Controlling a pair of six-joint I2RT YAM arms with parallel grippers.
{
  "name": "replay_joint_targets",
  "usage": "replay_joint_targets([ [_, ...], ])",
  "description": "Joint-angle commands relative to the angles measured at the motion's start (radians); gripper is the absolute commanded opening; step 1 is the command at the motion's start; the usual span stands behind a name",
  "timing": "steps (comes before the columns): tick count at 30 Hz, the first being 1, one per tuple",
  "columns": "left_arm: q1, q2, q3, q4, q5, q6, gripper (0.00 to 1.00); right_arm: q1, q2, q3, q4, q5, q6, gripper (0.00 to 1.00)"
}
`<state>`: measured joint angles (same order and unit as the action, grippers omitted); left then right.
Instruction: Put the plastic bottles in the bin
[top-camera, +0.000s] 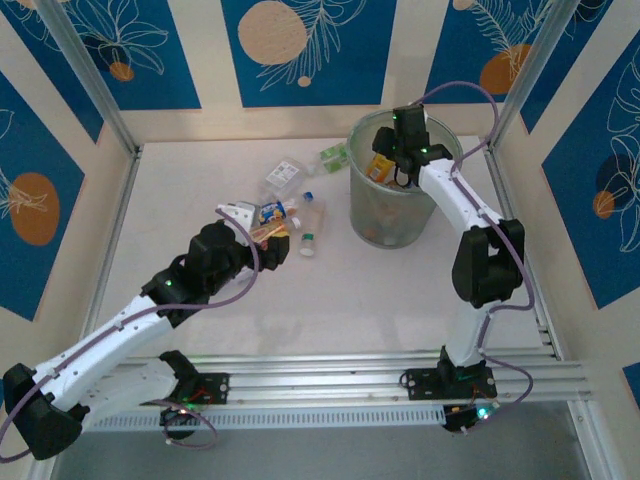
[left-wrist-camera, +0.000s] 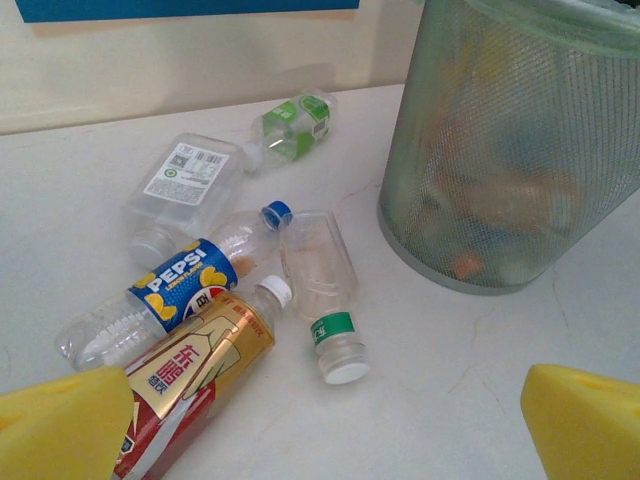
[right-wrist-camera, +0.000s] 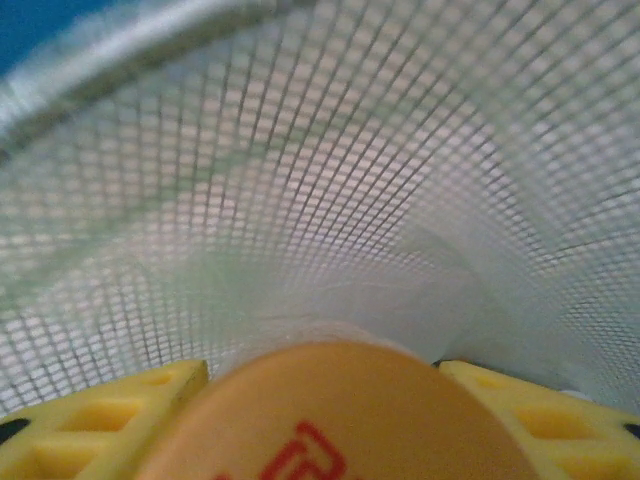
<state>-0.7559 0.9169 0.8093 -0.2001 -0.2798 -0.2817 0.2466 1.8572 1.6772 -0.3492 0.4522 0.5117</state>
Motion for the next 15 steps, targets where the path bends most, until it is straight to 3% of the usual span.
replay_joint_targets([
  [1, -0.006, -0.026, -0.007, -0.004, -0.016, 0.0, 0.99, 0.001, -0.047, -0.001, 0.024, 0.066, -0.024, 0.77],
  [6, -0.006, -0.035, -0.007, -0.013, -0.022, 0.003, 0.99, -0.005, -0.042, -0.011, 0.0, 0.066, -0.02, 0.87],
  [15, -0.006, -0.034, -0.004, -0.036, -0.033, 0.004, 0.99, -0.006, -0.067, 0.016, -0.055, 0.06, -0.037, 0.87],
])
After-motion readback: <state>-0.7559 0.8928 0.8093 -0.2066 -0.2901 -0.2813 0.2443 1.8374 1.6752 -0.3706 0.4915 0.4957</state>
